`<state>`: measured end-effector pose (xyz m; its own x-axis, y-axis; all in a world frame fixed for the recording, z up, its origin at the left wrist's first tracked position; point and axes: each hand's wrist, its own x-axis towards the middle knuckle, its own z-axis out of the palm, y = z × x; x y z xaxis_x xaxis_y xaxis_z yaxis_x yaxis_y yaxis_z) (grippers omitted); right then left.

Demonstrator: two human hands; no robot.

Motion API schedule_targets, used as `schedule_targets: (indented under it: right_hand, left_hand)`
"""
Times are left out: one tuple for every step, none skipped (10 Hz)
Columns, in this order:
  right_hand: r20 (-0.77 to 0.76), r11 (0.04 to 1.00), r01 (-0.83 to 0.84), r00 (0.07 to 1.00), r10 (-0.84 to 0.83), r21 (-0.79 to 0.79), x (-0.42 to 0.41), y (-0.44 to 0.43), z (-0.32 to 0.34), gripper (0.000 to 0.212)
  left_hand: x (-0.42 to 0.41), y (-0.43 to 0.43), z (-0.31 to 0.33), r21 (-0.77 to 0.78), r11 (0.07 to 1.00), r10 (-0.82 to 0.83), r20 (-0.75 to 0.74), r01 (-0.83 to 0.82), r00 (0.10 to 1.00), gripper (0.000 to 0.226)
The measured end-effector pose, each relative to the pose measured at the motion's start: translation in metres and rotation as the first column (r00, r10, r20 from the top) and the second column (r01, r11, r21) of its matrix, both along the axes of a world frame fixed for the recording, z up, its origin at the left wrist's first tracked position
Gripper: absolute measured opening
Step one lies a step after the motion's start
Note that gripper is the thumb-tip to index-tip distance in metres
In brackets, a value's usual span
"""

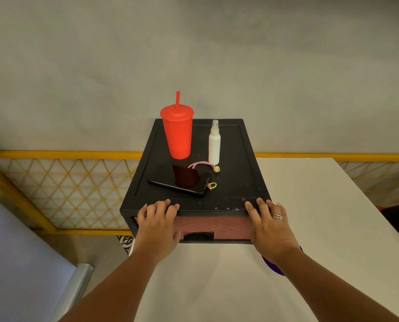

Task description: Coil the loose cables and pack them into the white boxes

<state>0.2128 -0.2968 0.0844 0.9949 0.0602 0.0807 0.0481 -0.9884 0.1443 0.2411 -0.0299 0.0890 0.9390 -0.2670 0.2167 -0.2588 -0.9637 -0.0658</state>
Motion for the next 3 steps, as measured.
schedule_targets:
  right_hand:
    - [-0.039,1.000,-0.026,0.999,0.027,0.004,-0.008,0.004,0.020,0.089]
    - [-0.190,0.995,-0.012,0.981,0.030,0.096,-0.011,0.001,0.029,0.081]
    - [-0.326,0.974,0.076,0.945,-0.001,0.215,-0.007,-0.003,0.055,0.084]
  left_hand:
    - [-0.005,0.002,0.018,0.028,1.000,-0.002,-0.168,0.007,0.986,0.077]
    - [-0.006,-0.001,0.040,0.062,0.998,0.030,-0.351,-0.009,0.936,0.084]
    - [-0.003,0.001,0.061,0.058,0.998,0.034,-0.487,-0.007,0.873,0.091]
